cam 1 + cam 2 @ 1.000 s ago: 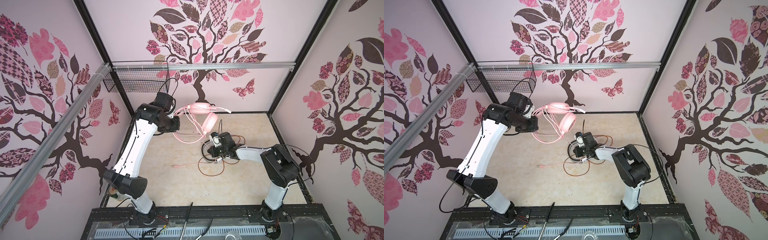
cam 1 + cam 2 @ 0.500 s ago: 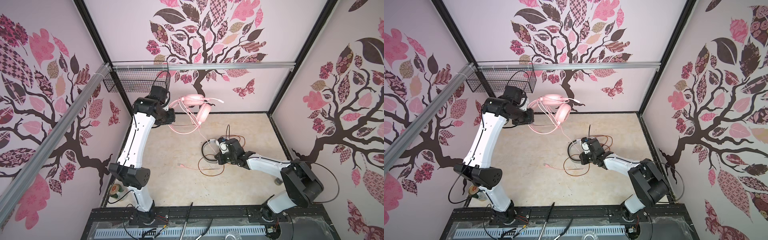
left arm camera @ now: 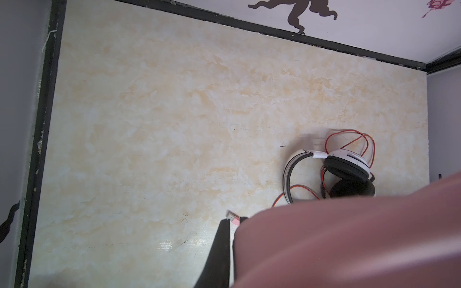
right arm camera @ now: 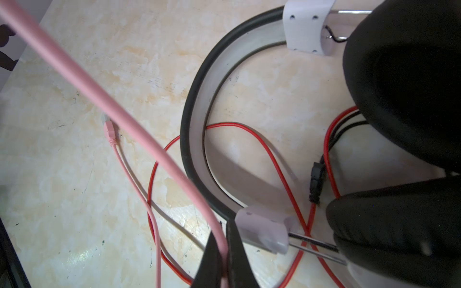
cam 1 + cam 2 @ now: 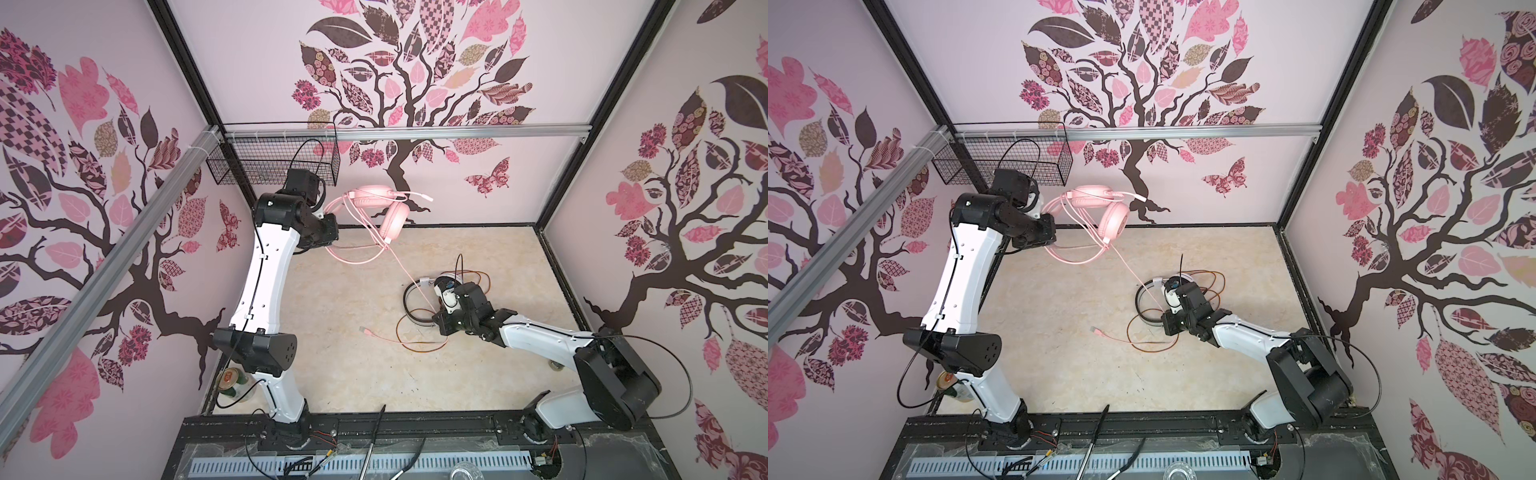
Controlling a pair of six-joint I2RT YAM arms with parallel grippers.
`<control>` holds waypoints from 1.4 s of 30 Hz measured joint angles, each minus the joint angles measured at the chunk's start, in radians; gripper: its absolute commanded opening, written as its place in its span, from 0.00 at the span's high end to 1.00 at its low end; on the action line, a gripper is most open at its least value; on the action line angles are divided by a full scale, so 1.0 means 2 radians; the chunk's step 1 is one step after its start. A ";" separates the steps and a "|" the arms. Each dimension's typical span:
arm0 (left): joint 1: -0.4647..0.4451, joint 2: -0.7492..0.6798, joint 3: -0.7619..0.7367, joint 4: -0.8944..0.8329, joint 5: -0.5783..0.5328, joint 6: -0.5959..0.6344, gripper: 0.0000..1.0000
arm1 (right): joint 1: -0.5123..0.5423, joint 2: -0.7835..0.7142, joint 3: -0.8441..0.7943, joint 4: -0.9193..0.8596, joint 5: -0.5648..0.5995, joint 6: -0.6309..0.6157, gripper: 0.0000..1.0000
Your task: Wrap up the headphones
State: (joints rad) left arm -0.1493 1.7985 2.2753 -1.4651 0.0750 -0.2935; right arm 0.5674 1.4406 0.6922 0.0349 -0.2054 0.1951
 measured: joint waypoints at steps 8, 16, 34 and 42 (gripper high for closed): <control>0.007 0.000 0.000 -0.010 -0.007 0.002 1.00 | 0.012 -0.009 0.001 -0.012 0.019 -0.006 1.00; 0.007 -0.005 -0.036 0.022 -0.098 -0.010 1.00 | 0.105 -0.074 0.059 -0.121 0.113 -0.037 1.00; -0.029 -0.005 -0.091 0.051 -0.283 -0.020 1.00 | 0.246 -0.126 0.234 -0.301 0.290 -0.117 1.00; -0.126 -0.018 -0.159 0.060 -0.394 0.008 1.00 | 0.246 -0.123 0.284 -0.322 0.390 -0.189 1.00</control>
State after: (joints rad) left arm -0.4019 1.7630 1.9575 -1.3445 -0.7136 -0.2775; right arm 1.0592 1.1954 1.2594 -0.6098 0.5751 -0.1833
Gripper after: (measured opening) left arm 0.087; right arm 0.062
